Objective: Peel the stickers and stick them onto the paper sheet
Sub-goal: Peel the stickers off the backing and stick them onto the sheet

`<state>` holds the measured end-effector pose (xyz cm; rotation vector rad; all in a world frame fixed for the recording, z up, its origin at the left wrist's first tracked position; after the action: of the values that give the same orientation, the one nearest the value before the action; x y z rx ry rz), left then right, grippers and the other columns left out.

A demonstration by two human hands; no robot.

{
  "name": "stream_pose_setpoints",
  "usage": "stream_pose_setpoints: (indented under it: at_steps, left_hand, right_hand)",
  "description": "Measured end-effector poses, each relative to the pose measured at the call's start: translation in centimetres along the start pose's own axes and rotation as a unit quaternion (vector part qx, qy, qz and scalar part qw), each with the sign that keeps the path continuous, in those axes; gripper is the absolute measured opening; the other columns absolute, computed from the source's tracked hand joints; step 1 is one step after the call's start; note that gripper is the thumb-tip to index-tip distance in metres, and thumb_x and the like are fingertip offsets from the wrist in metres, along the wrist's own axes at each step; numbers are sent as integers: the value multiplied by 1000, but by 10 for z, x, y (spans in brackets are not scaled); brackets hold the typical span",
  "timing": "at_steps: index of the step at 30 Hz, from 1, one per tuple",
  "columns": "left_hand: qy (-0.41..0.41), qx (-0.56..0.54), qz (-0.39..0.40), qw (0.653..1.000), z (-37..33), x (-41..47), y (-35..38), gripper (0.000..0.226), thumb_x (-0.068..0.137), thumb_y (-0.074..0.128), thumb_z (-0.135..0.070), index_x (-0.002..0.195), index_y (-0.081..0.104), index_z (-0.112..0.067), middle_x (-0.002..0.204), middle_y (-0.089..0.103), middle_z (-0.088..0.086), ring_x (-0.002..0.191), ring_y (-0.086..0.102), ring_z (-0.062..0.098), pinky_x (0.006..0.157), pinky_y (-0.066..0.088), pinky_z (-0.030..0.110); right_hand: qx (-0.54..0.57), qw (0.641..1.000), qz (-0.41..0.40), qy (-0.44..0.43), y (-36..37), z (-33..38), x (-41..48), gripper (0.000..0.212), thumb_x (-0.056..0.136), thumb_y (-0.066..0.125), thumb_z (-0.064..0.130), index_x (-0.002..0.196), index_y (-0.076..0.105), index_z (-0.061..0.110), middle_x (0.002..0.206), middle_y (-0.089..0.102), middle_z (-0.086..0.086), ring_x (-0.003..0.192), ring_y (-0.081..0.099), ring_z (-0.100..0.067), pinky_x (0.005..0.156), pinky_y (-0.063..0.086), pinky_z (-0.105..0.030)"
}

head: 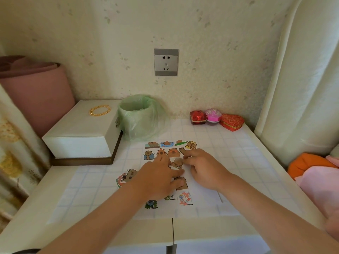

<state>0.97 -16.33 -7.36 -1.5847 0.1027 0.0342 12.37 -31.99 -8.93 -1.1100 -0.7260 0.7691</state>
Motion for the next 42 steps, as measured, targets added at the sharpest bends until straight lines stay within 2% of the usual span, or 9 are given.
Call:
stream_pose_setpoints:
  at_steps: [5,9,12,17,21,26,30,36,42]
  left_hand:
    - [-29,-162,-8,986,11,-1,-2,35,101,34,-55,131,50,-56,127,53,-6,123,46,15,98,46,35]
    - [-81,-316,-43,944,30,-9,-18,37,103,45,-38,139,50,-46,130,59,-10,118,56,14,88,39,21]
    - [-114,-278,-86,950,54,-20,-29,32,103,48,-27,132,60,-36,134,58,-12,119,53,7,91,36,18]
    - [-168,-230,-89,955,91,-46,-33,28,102,51,-19,123,66,-30,119,68,-11,105,61,9,97,45,24]
    - [-193,-152,-32,969,107,-63,-21,31,99,53,-28,129,60,-35,118,62,-15,101,58,8,96,48,30]
    - [-157,-151,42,975,113,-74,-12,55,86,65,-56,136,53,-36,105,46,-14,100,48,9,90,45,30]
    - [-131,-136,24,982,118,-80,-5,39,84,69,-47,123,62,-45,103,45,-9,111,45,14,91,44,33]
    - [-171,-226,-10,959,124,-82,-1,26,80,73,-47,102,65,-35,98,58,-15,93,55,9,83,50,28]
    - [-208,-254,-34,944,130,-84,-2,10,85,68,-42,92,64,-37,79,64,-16,76,57,2,66,43,25]
  right_hand:
    - [-23,999,24,17,-4,5,4,37,90,47,5,119,69,11,121,60,-6,113,50,-27,92,45,-41]
    - [-42,998,26,34,-14,20,11,28,93,46,8,106,70,13,101,58,-6,102,54,-28,79,45,-39]
    - [-19,999,6,29,-20,39,18,35,95,50,12,121,71,21,108,63,-6,107,56,-25,84,47,-38]
    - [73,995,43,43,-19,79,32,32,99,54,21,128,67,26,131,65,5,120,59,-17,99,48,-35]
    - [92,992,75,35,-8,109,46,33,99,57,30,131,64,25,126,67,7,116,60,-14,95,48,-31]
    - [18,992,119,44,12,132,61,61,89,63,57,141,54,27,131,53,-1,118,55,-24,90,46,-37]
    - [30,990,126,48,17,141,69,53,78,76,49,125,64,27,117,56,1,106,57,-19,90,50,-38]
    - [173,973,96,117,8,135,76,25,79,80,27,100,67,27,91,63,12,82,60,-7,72,52,-28]
    - [246,950,94,170,6,121,81,18,78,81,17,94,74,18,93,75,-8,55,62,-12,63,51,-28]
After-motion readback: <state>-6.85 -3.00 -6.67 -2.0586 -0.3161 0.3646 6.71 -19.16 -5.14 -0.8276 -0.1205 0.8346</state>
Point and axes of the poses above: each hand's wrist, its own x-axis towards the middle knuckle, its own y-axis out of the palm, z = x × y, the point moved 1 cm from there along x, towards the middle knuckle
